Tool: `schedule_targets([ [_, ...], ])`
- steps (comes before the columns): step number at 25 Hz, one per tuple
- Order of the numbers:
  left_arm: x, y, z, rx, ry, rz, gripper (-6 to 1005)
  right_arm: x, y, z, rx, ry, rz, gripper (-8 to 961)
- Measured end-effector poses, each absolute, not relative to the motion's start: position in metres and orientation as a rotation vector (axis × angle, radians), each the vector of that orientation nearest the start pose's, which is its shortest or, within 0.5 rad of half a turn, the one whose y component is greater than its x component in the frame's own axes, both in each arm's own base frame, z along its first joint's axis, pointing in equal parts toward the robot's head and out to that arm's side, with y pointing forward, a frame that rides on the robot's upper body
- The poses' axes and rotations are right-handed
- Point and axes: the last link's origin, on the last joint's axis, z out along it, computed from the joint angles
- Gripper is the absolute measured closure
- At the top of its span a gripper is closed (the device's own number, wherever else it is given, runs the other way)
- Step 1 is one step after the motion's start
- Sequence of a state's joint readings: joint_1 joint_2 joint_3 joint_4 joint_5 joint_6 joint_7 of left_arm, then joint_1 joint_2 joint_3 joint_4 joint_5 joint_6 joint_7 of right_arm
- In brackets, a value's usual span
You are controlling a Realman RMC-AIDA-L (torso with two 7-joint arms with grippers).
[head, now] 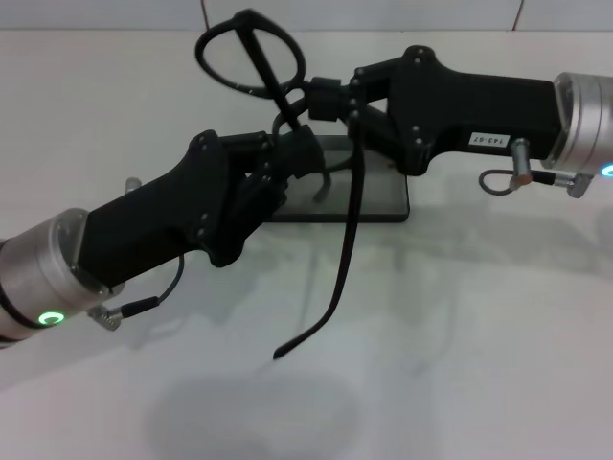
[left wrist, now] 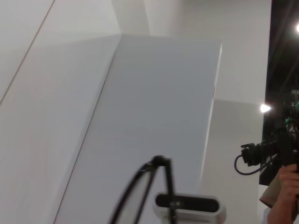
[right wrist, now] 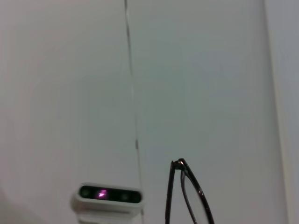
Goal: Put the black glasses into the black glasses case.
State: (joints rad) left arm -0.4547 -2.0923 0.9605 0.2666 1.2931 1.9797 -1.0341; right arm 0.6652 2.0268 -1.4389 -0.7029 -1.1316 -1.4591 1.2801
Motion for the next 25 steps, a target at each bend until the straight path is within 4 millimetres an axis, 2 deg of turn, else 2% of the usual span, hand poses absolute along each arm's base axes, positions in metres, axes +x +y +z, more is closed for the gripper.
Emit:
schedule_targets([
  [6,-0.223,0.252,-0.007,-2.435,-0.380,-1.751,959,0.117,0.353,-0.019,-2.799,0.101,1.272,932],
  [25,-0.224,0.256,-0.013,-2.396,-0.451,-1.749,959,0.114,0.340,-0.021,-2.854,0.081,1.350,931],
])
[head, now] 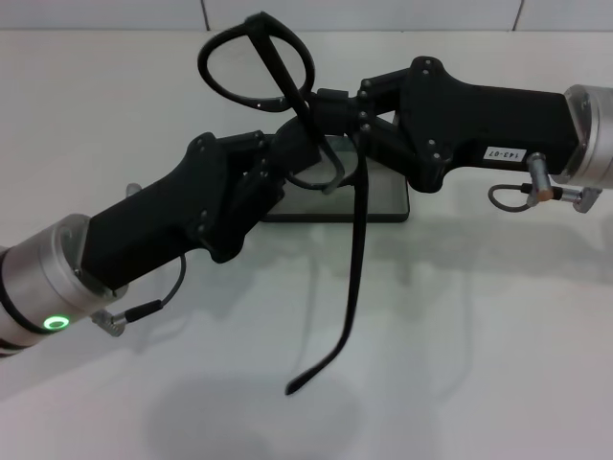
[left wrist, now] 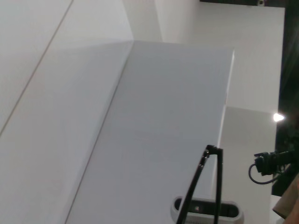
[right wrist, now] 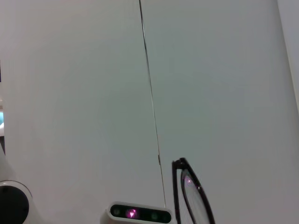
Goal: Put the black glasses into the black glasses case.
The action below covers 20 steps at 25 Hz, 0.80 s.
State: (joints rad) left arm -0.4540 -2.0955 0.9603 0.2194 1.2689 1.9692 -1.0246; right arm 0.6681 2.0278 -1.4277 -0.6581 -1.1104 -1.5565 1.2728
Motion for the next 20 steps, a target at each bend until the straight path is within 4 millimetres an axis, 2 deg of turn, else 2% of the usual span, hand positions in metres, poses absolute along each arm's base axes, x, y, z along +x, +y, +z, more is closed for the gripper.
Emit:
schedule_targets([
  [7,-0.226,0.253,-0.010,-2.399,-0.432,-1.753,960,0.117,0.347,-0.019,-2.811,0.092,1.325,930],
  [12,-0.232,0.249,-0.005,-2.379,-0.422,-1.744,959,0.124,0.352,-0.003,-2.732,0.099,1.367,930],
  [15,-0.236,0.248,-0.003,-2.379,-0.431,-1.717,960,0.123,0.352,0.012,-2.682,0.067,1.447,930],
  [20,-0.233,0.249,-0.010,-2.476,-0.420,-1.677,960,0.118,0.350,0.042,-2.494,0.029,1.702,930],
])
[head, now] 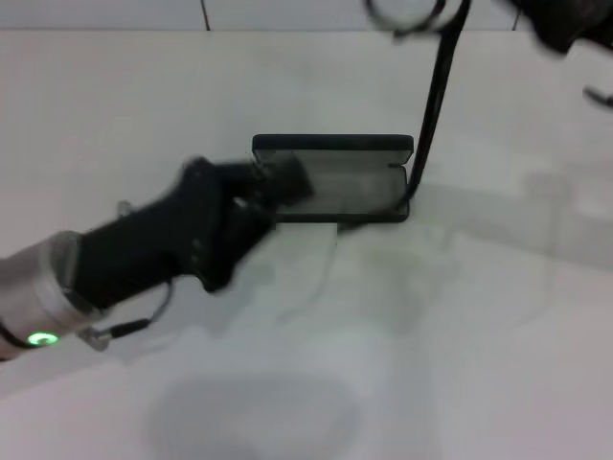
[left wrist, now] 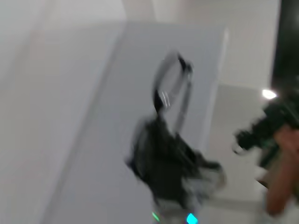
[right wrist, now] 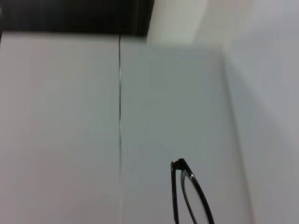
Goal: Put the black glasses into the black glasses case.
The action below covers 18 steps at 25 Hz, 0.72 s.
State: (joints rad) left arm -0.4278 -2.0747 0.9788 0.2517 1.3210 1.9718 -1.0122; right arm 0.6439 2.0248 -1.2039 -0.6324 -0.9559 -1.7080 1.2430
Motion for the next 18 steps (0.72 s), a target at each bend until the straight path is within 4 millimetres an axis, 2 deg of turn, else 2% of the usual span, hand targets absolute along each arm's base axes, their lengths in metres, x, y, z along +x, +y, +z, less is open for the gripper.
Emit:
schedule_targets([
  [3,-0.220,0.249,-0.024,-2.628,-0.346,-1.637,959,0.112,0.353,0.043,-2.409,0.005,1.778,929],
  [7,-0.204,0.249,-0.041,-2.764,-0.230,-1.622,959,0.095,0.361,0.014,-2.443,-0.025,1.733,929],
  [12,-0.198,0.251,-0.041,-2.704,-0.194,-1.677,959,0.089,0.360,-0.028,-2.604,-0.055,1.524,929],
  [14,-0.202,0.250,-0.032,-2.576,-0.213,-1.742,959,0.090,0.356,-0.039,-2.635,-0.081,1.456,929],
  [18,-0.207,0.248,-0.025,-2.509,-0.224,-1.772,960,0.095,0.353,-0.049,-2.649,-0.095,1.380,928],
])
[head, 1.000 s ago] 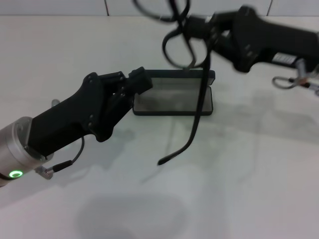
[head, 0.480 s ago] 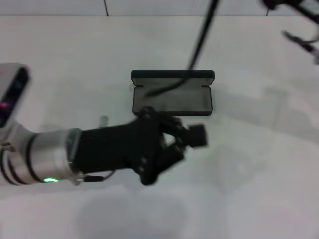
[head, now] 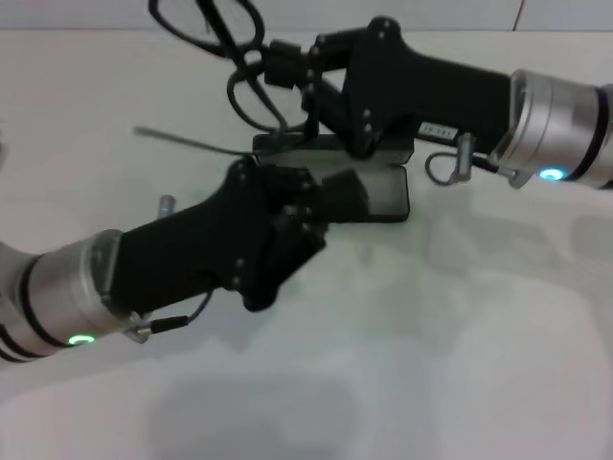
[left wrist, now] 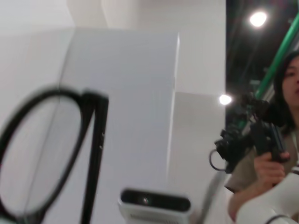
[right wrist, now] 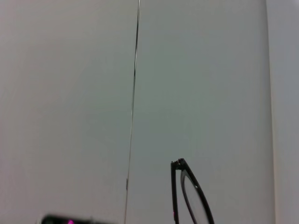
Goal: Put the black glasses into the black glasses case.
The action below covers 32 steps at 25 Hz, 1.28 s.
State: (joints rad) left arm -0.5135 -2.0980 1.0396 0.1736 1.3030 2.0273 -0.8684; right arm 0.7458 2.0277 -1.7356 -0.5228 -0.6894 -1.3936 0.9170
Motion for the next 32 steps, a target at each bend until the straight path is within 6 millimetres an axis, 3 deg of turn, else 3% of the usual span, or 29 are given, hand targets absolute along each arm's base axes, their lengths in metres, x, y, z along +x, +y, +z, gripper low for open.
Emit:
schedule_targets([
  [17,-0.215,0.261,-0.019,-2.381,-0.367,-1.750,959,0.110,0.345,-0.062,-2.712,-0.104,1.275,927],
  [24,-0.219,0.259,-0.015,-2.387,-0.361,-1.735,960,0.116,0.353,-0.061,-2.688,-0.086,1.203,927],
  [32,-0.244,0.246,0.012,-2.326,-0.335,-1.709,960,0.127,0.359,-0.066,-2.716,-0.119,1.033,926],
])
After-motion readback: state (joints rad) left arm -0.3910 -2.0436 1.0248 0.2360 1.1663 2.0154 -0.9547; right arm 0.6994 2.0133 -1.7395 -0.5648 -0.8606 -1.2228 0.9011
